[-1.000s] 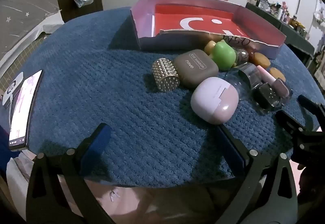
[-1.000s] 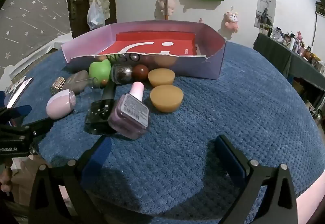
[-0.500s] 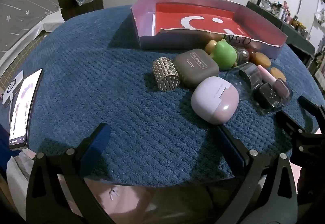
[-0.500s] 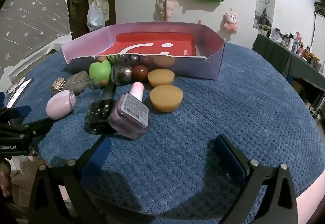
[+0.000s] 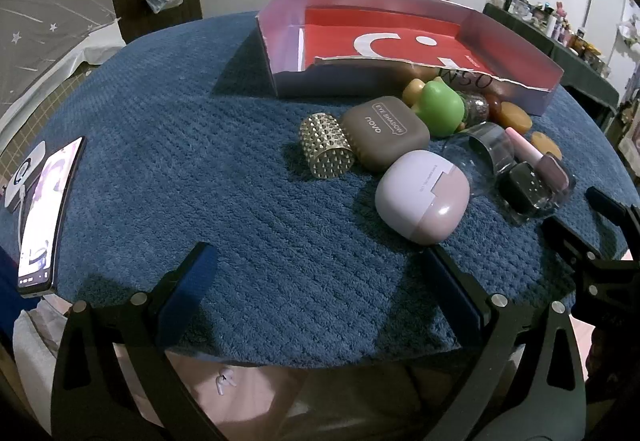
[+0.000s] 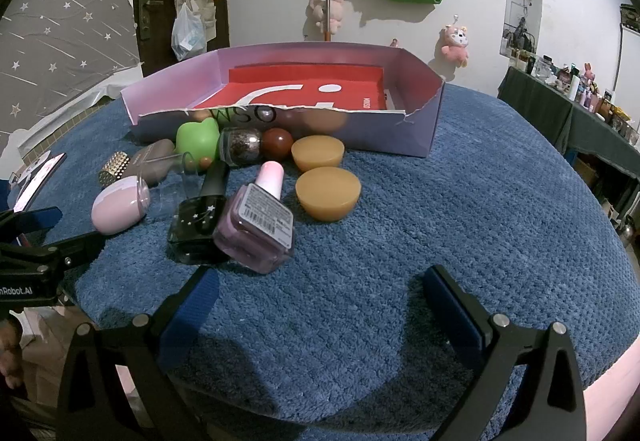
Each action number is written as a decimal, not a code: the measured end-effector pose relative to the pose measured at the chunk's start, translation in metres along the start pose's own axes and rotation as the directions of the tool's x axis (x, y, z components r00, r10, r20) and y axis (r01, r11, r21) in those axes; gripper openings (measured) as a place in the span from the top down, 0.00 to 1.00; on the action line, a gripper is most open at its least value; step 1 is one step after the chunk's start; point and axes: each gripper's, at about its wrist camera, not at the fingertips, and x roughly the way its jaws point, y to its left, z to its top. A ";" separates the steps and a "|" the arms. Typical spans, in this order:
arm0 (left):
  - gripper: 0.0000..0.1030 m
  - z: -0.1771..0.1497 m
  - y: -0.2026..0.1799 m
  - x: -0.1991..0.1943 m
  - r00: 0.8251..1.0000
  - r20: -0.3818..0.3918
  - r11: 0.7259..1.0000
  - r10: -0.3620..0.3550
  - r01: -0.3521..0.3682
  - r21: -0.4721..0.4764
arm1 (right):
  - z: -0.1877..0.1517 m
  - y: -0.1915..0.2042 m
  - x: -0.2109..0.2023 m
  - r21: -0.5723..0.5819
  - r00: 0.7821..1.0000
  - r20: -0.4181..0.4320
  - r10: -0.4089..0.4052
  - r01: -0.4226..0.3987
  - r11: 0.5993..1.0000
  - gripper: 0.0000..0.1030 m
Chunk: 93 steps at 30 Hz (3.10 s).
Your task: Organize rigid objects
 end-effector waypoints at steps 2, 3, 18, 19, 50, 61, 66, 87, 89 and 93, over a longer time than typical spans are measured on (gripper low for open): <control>0.00 0.000 0.000 0.000 1.000 0.000 1.000 0.000 0.000 -0.002 | 0.000 0.000 0.000 0.000 1.000 -0.001 0.000 0.000 1.000 0.00; 0.00 0.000 0.001 0.000 1.000 0.000 1.000 0.000 0.000 -0.002 | 0.001 0.000 0.000 0.000 1.000 -0.001 0.000 0.000 1.000 0.00; 0.00 0.000 0.000 -0.001 1.000 0.001 1.000 0.001 -0.001 -0.002 | -0.001 0.000 0.000 -0.001 1.000 -0.002 0.003 -0.003 1.000 0.00; 0.00 0.000 0.000 -0.001 1.000 0.001 1.000 0.001 -0.001 -0.001 | 0.000 0.000 0.000 -0.001 1.000 -0.003 0.003 -0.003 1.000 0.00; 0.07 0.003 -0.018 -0.007 0.998 -0.006 0.996 -0.066 0.066 0.068 | 0.011 -0.004 -0.008 0.016 0.993 -0.036 0.114 -0.113 0.993 0.14; 0.29 0.014 -0.029 -0.004 0.994 -0.014 0.987 -0.112 0.113 0.115 | 0.019 -0.006 -0.005 0.043 0.985 -0.040 0.166 -0.164 0.986 0.28; 0.33 0.020 -0.033 0.001 0.992 -0.012 0.984 -0.129 0.130 0.125 | 0.024 -0.016 -0.004 0.115 0.974 -0.025 0.227 -0.223 0.968 0.28; 0.41 0.028 -0.037 0.010 0.992 0.007 0.981 -0.126 0.124 0.148 | 0.035 -0.021 -0.002 0.132 0.977 0.051 0.209 -0.214 0.968 0.49; 0.41 0.028 -0.038 0.011 0.993 0.009 0.981 -0.122 0.119 0.153 | 0.036 -0.023 -0.002 0.131 0.979 0.053 0.198 -0.203 0.970 0.49; 0.41 0.028 -0.038 0.011 0.993 0.009 0.981 -0.121 0.118 0.152 | 0.033 -0.016 0.003 0.115 0.973 0.015 0.230 -0.230 0.966 0.49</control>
